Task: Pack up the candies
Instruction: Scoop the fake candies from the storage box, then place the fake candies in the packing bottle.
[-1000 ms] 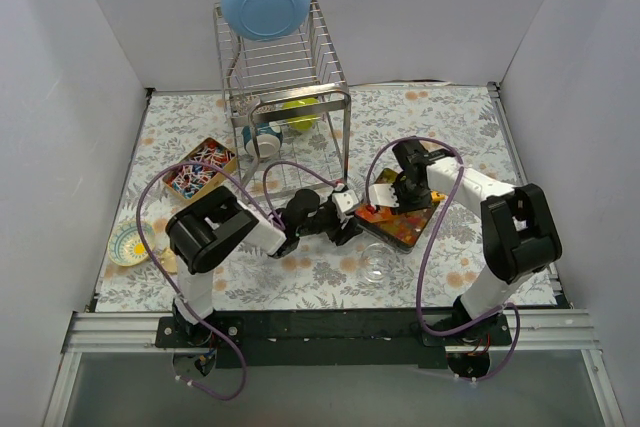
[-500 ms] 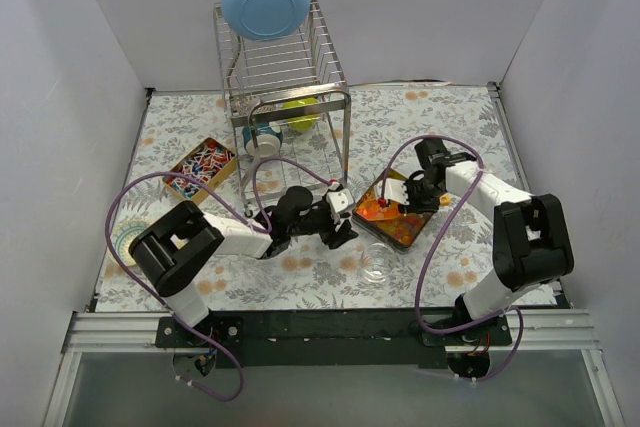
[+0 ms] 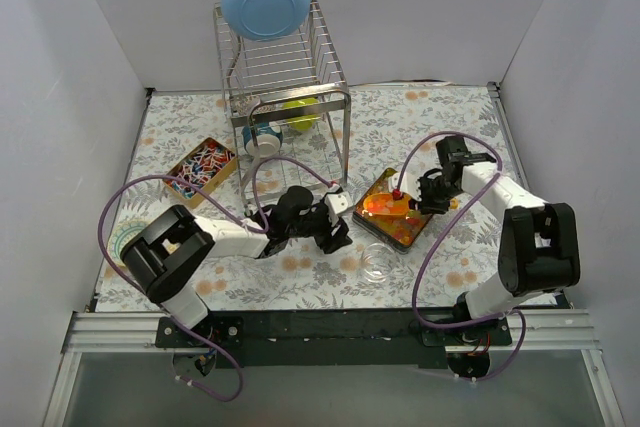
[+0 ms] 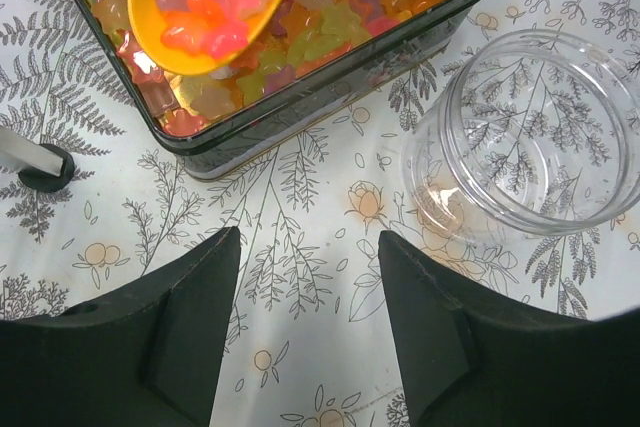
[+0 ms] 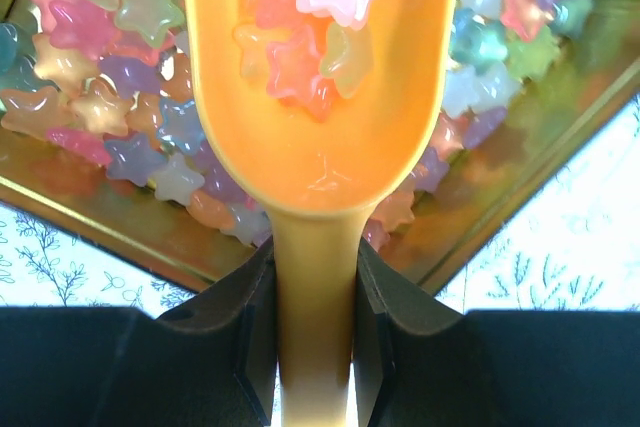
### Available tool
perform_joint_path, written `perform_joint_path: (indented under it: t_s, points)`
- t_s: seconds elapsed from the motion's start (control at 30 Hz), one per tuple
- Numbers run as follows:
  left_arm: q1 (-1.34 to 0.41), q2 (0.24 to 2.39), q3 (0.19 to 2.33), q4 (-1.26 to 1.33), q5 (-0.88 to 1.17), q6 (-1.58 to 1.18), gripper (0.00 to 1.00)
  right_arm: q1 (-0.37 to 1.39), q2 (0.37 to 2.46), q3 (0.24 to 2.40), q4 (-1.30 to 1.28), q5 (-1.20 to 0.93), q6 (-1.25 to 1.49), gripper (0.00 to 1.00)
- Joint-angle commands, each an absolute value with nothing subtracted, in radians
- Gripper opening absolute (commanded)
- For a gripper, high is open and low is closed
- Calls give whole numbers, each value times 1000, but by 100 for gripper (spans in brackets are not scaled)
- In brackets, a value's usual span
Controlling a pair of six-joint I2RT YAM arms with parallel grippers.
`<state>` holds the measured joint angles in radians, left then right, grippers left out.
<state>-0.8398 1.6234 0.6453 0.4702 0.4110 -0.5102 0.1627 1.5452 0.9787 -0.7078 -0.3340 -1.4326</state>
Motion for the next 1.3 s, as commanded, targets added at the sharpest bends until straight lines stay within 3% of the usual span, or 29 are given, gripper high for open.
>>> perform_joint_path:
  t_s: [0.0,0.2,0.23,0.3,0.5,0.73,1.27]
  points:
    - [-844,1540,683,391,414,-497,57,115,1494,980,-749,-425,-1440,1]
    - [-844,1486,712,298,388,-512,60,84,1385,989,-790,-422,-1477,1]
    - [-844,1480,724,281,350,-526,63,86,1361,989,-798,-399,-1489,1]
    - [-842,1468,736,224,302,-570,79,92,1299,994,-848,-367,-1535,1]
    - [-844,1404,742,97,232,-566,98,104,1155,942,-962,-264,-1655,1]
    - [-842,1309,718,5,221,-555,98,179,1036,914,-1037,-157,-1686,1]
    - [-793,1226,663,-6,238,-551,98,509,1078,925,-1014,195,-1503,1]
